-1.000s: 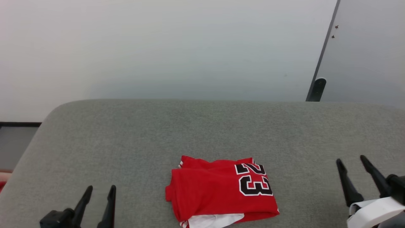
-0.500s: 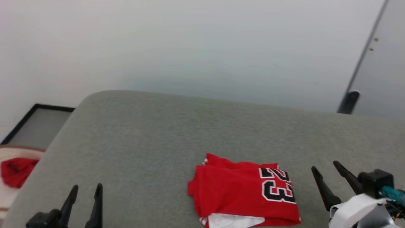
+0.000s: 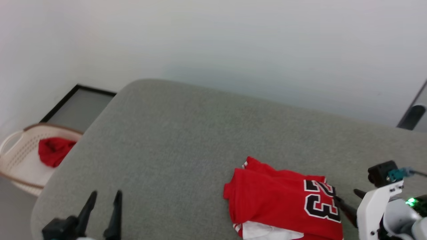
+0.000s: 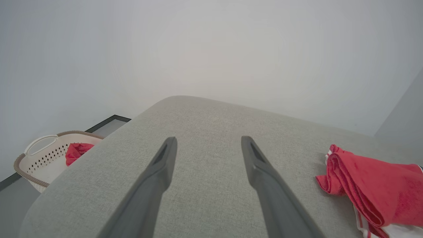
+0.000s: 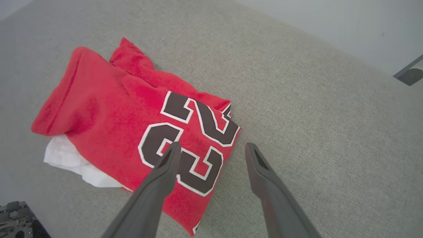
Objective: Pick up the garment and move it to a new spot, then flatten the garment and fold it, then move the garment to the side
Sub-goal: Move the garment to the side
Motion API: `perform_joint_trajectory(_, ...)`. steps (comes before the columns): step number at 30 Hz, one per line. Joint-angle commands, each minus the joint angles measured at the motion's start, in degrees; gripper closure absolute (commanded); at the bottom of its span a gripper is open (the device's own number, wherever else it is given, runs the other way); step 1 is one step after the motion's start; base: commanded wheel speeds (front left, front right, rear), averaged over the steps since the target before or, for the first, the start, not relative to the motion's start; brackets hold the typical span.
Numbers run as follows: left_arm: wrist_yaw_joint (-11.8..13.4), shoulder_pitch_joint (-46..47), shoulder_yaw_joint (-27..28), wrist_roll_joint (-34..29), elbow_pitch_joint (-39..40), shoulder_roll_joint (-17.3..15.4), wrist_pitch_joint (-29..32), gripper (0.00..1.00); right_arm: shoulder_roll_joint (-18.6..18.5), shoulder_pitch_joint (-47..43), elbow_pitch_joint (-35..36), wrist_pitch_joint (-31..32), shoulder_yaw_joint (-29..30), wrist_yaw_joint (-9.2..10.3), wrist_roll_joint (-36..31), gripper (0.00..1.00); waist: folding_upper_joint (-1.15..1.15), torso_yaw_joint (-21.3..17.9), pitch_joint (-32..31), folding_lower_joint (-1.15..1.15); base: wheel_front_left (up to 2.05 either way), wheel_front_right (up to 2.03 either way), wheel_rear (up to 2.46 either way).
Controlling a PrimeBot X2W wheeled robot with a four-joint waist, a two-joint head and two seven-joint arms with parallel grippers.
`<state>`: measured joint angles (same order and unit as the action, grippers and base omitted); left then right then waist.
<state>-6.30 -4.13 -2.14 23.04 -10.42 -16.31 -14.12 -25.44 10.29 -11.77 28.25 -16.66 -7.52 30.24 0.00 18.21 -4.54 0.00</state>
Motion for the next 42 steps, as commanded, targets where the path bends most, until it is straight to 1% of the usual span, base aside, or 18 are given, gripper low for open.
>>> perform_joint_trajectory(1, -0.2, 1.9, -0.7, -0.2, 0.3, 0.8, -0.2, 0.0, -1.1, 1.2, 0.8, 3.1, 0.5, 0.06, 0.6, 0.0, 0.0, 2.4, 4.4, 0.0, 0.0, 0.0, 0.0)
perform_joint_trajectory(6, -0.3, 4.8, -2.2, -0.4, -0.5, 2.5, -0.5, 0.0, -3.4, 2.3, 2.8, 11.7, 1.4, 0.06, 2.2, 0.0, 0.0, 4.2, 9.2, 0.0, 0.0, 0.0, 0.0)
perform_joint_trajectory(7, -0.3, 4.8, -2.2, -0.4, -0.5, 2.5, -0.5, 0.0, -3.4, 2.3, 2.8, 11.7, 1.4, 0.06, 2.2, 0.0, 0.0, 4.2, 9.2, 0.0, 0.0, 0.0, 0.0)
perform_joint_trajectory(11, -0.5, 6.9, -2.7, -0.6, -1.5, 3.5, -0.9, 0.0, -3.8, 2.4, 3.6, 16.7, 2.4, 0.06, 3.2, 0.0, 0.0, 5.1, 11.7, 0.0, 0.0, 0.0, 0.0)
perform_joint_trajectory(17, -0.8, 8.9, -3.0, -0.9, -2.6, 4.7, -1.1, 0.0, -3.4, 1.7, 3.9, 21.8, 2.7, 0.06, 3.3, 0.0, 0.0, 6.0, 13.4, 0.0, 0.0, 0.0, 0.0)
perform_joint_trajectory(22, -1.0, 9.7, -2.7, -1.1, -2.7, 5.6, -1.0, 0.0, -1.7, 1.3, 2.4, 25.4, 2.3, 0.05, 4.8, 0.0, 0.0, 6.3, 14.1, 0.0, 0.0, 0.0, 0.0)
perform_joint_trajectory(26, -1.1, 10.1, -2.6, -1.3, -2.7, 6.2, -1.1, 0.0, -0.8, 1.2, 1.2, 27.0, 1.9, 0.04, 4.7, 0.0, 0.0, 6.4, 14.2, 0.0, 0.0, 0.0, 0.0)
perform_joint_trajectory(27, -1.2, 10.1, -2.6, -1.4, -2.7, 6.3, -1.0, 0.0, -0.5, 1.4, 1.0, 27.3, 1.7, 0.03, 5.0, 0.14, 0.0, 6.3, 14.2, 0.0, 0.0, 0.0, 0.0)
perform_joint_trajectory(28, -1.2, 10.2, -2.6, -1.5, -2.7, 6.4, -1.1, 0.0, -0.2, 1.5, 0.5, 27.7, 1.6, 0.03, 5.6, 0.6, 0.0, 6.3, 14.2, 0.0, 0.0, 0.0, 0.0)
perform_joint_trajectory(29, -1.1, 10.4, -2.6, -1.6, -2.8, 6.5, -1.1, 0.0, -0.1, 1.6, 0.3, 28.2, 0.9, 0.02, 5.9, 1.0, 0.0, 6.3, 14.1, 0.0, 0.0, 0.0, 0.0)
perform_joint_trajectory(32, -1.2, 10.5, -2.4, -1.8, -2.8, 6.7, -1.1, 0.0, -0.6, 2.1, -0.3, 28.3, 0.1, 0.01, 7.0, 1.0, 0.0, 6.2, 13.8, 0.0, 0.0, 0.0, 0.0)
perform_joint_trajectory(42, -1.3, 10.2, -1.6, -2.0, -2.2, 6.2, -1.1, 0.0, -3.7, 7.1, -2.8, 25.0, 1.4, 0.15, 7.9, 1.0, 0.0, 4.6, 13.2, 0.0, 0.0, 0.0, 0.0)
